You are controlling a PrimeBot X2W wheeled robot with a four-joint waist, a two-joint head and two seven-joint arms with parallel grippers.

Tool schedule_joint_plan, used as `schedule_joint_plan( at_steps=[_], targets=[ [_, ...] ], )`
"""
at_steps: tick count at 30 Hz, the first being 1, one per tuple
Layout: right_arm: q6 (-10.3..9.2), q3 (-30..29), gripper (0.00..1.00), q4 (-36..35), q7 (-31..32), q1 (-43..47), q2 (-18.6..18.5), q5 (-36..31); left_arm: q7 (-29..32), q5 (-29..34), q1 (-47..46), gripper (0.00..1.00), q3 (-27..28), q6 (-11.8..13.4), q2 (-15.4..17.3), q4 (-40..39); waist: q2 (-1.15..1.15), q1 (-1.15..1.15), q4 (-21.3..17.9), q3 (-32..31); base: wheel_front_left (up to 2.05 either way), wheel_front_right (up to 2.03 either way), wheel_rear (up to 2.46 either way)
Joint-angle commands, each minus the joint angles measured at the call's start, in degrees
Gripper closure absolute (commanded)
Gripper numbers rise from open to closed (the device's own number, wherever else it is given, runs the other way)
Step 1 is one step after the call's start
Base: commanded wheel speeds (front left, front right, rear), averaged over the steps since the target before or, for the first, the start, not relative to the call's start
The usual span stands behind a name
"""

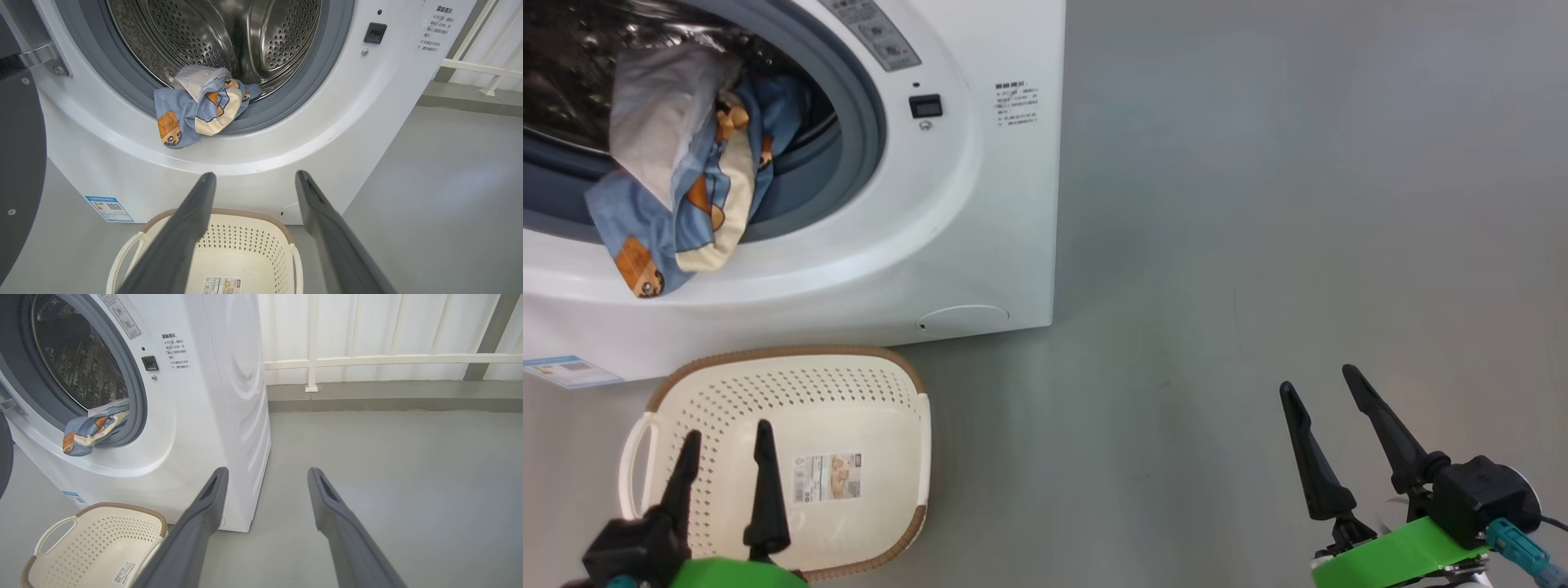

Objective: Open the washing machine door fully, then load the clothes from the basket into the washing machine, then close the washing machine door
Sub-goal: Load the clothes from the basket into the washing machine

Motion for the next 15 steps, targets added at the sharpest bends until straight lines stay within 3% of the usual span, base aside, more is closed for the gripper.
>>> schedule_joint_plan(
  at_steps=[1,6,15],
  targets=[
    [0.35,1.45,0.00,-1.62,-0.46,-0.64,-0.35,-0.25,0.19,-0.26,-2.88,0.00,2.56,-0.11,1.30,-0.53,0.00,0.00,-0.12,0.90,0.00,0.00,0.00],
    [0.35,1.50,0.00,-1.75,-0.85,-1.60,-0.31,-0.11,0.86,-0.79,-5.58,0.00,3.01,-0.66,1.65,0.67,0.00,0.00,-0.21,3.30,0.00,0.00,0.00],
    [0.35,1.90,0.00,-1.38,-1.79,-4.93,-0.45,0.46,3.68,-2.89,-16.02,0.00,4.10,-4.12,3.14,6.77,0.00,0.00,-0.63,9.71,0.00,0.00,0.00]
  ],
)
